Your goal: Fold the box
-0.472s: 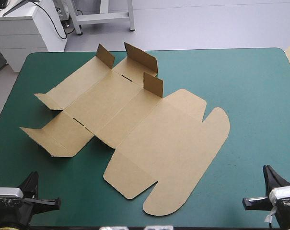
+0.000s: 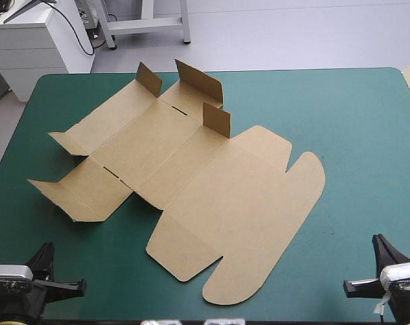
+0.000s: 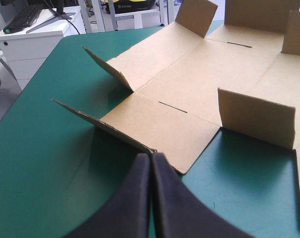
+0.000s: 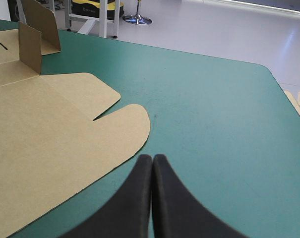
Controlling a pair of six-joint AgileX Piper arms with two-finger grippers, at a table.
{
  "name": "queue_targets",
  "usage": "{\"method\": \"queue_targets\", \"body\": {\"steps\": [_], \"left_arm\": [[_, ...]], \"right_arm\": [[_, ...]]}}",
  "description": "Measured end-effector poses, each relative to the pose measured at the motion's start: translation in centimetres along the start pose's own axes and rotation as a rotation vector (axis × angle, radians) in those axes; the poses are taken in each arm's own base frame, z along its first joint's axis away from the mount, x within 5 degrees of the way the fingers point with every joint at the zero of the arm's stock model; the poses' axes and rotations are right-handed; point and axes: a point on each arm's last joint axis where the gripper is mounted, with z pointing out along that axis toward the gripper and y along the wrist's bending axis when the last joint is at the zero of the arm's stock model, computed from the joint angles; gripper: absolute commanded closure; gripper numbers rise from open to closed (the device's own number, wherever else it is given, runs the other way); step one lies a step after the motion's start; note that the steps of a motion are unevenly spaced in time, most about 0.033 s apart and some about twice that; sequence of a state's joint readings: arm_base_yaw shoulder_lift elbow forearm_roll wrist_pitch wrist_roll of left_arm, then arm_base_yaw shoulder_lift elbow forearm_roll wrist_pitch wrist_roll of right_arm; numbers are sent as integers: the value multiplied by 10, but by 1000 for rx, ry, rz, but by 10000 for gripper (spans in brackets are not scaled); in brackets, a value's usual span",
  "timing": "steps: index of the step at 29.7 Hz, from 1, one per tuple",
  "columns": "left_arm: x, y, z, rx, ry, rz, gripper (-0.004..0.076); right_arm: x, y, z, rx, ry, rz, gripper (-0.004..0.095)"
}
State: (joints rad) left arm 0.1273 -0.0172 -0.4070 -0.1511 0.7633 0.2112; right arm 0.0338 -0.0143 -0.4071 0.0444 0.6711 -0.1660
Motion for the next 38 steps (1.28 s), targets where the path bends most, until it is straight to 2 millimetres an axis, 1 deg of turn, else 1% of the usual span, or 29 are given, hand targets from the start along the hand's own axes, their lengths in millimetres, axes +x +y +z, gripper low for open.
{"method": "queue_targets", "body": {"steps": [3,6,9,12,14,16,18,21,23,24,25,27,30,31,34,38], "left_arm": [[0,0,0,0,0,0,731],[0,0,0,0,0,0,731],[0,0,0,0,0,0,731],[0,0,0,0,-1,0,731],[0,0,0,0,-1,0,731],[0,0,0,0,-1,0,731],[0,0,0,0,-1,0,731],[0,0,0,0,-1,0,731],[0,0,0,0,-1,0,731],[0,0,0,0,-1,0,731],[0,0,0,0,-1,0,731],[0,0,0,0,-1,0,731],[0,0,0,0,-1,0,731],[0,0,0,0,-1,0,731],[0,0,0,0,0,0,731],[0,0,0,0,0,0,731]], "right_arm": [[0,0,0,0,1,-11,929],[1,1,1,-9,26,-79,929],[-8,2,7,-51,91,-172,929],[-32,3,16,-123,137,-265,929],[-56,5,20,-184,108,-318,929],[-78,8,28,-249,81,-356,929],[-99,11,37,-311,49,-347,929],[-127,14,59,-395,53,-307,921],[-141,15,83,-453,97,-296,917],[-147,15,89,-468,100,-293,917],[-154,15,100,-486,116,-286,917],[-164,14,124,-513,149,-280,917],[-174,15,160,-560,208,-277,915],[-178,17,169,-573,213,-285,910],[-184,34,200,-626,265,-314,906],[-183,71,244,-651,384,-391,907]]}}
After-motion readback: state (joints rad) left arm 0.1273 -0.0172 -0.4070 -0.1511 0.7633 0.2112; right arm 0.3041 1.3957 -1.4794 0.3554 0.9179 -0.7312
